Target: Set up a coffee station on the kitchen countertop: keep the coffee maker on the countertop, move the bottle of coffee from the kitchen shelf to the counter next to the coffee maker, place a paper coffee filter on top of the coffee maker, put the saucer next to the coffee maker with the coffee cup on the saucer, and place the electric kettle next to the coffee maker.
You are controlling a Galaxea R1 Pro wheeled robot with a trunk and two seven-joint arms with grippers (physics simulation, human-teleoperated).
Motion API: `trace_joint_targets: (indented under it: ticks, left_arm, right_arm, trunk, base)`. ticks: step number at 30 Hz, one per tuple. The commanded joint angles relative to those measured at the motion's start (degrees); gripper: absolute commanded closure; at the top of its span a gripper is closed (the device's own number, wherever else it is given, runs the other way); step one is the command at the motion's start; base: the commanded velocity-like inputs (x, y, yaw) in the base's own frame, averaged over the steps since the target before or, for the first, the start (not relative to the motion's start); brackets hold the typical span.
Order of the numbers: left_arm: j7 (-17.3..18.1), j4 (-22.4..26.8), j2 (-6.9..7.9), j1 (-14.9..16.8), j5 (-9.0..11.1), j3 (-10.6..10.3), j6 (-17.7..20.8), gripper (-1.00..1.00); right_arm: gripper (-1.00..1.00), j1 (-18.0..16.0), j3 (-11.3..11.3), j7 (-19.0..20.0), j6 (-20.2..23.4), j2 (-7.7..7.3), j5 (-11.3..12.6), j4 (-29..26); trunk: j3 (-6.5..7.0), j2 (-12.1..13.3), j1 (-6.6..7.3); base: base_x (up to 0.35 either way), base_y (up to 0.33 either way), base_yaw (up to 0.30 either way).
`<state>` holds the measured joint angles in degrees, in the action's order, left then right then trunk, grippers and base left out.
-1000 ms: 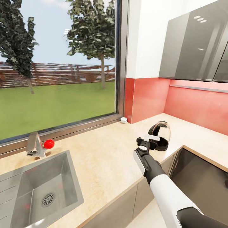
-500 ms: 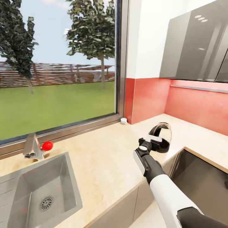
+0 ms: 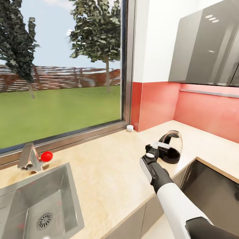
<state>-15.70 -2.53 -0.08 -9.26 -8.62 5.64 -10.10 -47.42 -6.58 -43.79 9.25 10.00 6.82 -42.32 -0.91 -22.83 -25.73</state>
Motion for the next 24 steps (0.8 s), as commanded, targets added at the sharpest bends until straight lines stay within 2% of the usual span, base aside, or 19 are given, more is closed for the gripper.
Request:
trace_joint_targets:
  ticks: [1,6,14,20,24]
  left_arm:
    - [-0.3,-0.1,0.0,0.0,-0.6,0.5,-0.3,-1.0]
    - [-0.3,-0.1,-0.01,0.0,-0.6,0.6,-0.3,-1.0]
    - [-0.3,-0.1,-0.08,0.0,-0.6,0.5,-0.3,-1.0]
    - [-0.4,-0.2,-0.14,0.0,-0.6,0.5,-0.2,-1.0]
    - [-0.5,-0.2,-0.3,0.0,-0.5,0.5,-0.2,-1.0]
  right_arm:
    - [-1.0,0.0,-0.1,-0.3,0.4,0.0,0.1,0.0]
    - [-1.0,0.0,-0.1,-0.3,0.4,0.0,0.1,0.2]
    - [-1.0,0.0,-0.3,-0.3,0.1,0.0,0.3,0.5]
    - [-1.0,0.0,-0.2,-0.3,-2.5,0.0,0.2,0.8]
    - [-1.0,0.0,-0.2,-0.3,-4.0,0.0,0.2,3.0]
  trunk:
    - [-0.09,-0.1,-0.06]
    - [-0.09,-0.1,-0.06]
    - [-0.09,-0.1,-0.06]
    - [-0.09,-0.1,-0.06]
    - [-0.09,-0.1,-0.06]
  base:
    - [0.262,0.0,0.0]
    - [0.178,0.0,0.0]
    - [0.022,0.0,0.0]
    - [0.103,0.0,0.0]
    - [0.027,0.0,0.0]
